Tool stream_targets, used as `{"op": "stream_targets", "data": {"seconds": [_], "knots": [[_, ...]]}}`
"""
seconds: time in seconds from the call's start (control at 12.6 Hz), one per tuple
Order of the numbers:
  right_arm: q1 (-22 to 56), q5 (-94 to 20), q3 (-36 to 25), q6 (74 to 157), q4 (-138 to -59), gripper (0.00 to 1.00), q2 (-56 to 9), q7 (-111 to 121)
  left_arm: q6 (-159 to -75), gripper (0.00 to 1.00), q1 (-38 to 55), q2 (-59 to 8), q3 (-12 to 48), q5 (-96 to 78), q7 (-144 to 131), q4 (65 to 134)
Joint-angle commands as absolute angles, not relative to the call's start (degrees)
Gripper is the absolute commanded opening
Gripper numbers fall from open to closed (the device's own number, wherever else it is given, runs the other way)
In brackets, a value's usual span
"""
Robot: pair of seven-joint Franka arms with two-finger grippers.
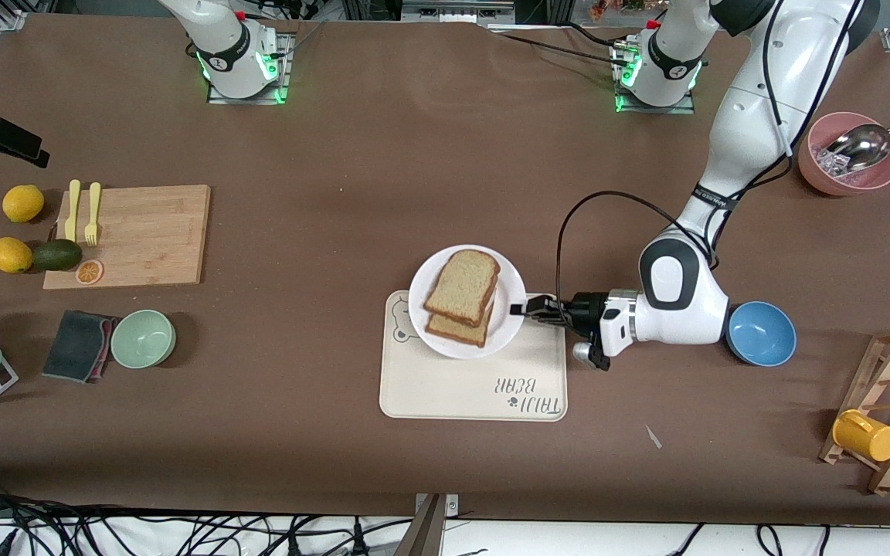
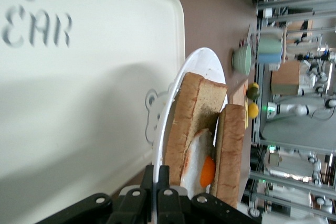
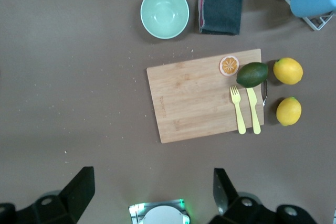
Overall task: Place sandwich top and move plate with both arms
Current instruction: 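Slide the plate with the left gripper onto the bear tray, then open the left gripper and release the plate rim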
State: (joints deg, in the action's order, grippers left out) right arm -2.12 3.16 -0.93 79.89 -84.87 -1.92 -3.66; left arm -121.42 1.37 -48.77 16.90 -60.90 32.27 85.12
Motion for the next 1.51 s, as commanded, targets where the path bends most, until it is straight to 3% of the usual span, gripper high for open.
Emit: {"op": "stream_targets", "data": {"seconds": [0.0, 0.32, 0.8, 0.88, 0.96, 1.04, 1.11, 1.43], "knots": [[-2.20, 3.16, -0.70, 80.33, -83.94, 1.00, -1.76, -2.81, -124.00, 0.00, 1.41, -55.53, 17.14, -64.68, 31.55, 76.57], [-2.20, 3.08, -0.53, 81.04, -83.94, 1.00, -1.67, -2.81, -128.05, 0.00, 1.49, -60.54, 17.14, -64.69, 32.43, 71.82], [-2.28, 3.25, 0.70, 81.04, -83.50, 1.00, -1.41, -3.60, -127.97, 0.00, 2.37, -61.43, 17.14, -64.87, 34.45, 72.68], [-2.29, 3.16, 0.62, 81.04, -82.89, 1.00, -1.49, -3.34, -127.88, 0.05, 2.29, -61.44, 17.14, -64.78, 34.80, 73.21], [-2.29, 3.16, 0.70, 81.04, -82.88, 1.00, -1.41, -3.51, -127.88, 0.41, 2.29, -61.44, 17.05, -64.78, 34.72, 73.21], [-2.29, 3.25, 0.70, 81.04, -82.88, 1.00, -1.41, -3.78, -127.88, 0.86, 2.11, -61.35, 17.14, -64.78, 34.89, 73.30], [-2.37, 3.16, 0.36, 81.04, -82.79, 1.00, -1.41, -3.78, -127.62, 1.00, 1.85, -61.26, 17.05, -63.99, 36.81, 73.30], [-2.64, 1.32, 0.09, 81.04, -82.79, 1.00, -1.49, -3.87, -127.18, 1.00, 0.71, -60.56, 17.14, -63.81, 42.89, 74.18]]}}
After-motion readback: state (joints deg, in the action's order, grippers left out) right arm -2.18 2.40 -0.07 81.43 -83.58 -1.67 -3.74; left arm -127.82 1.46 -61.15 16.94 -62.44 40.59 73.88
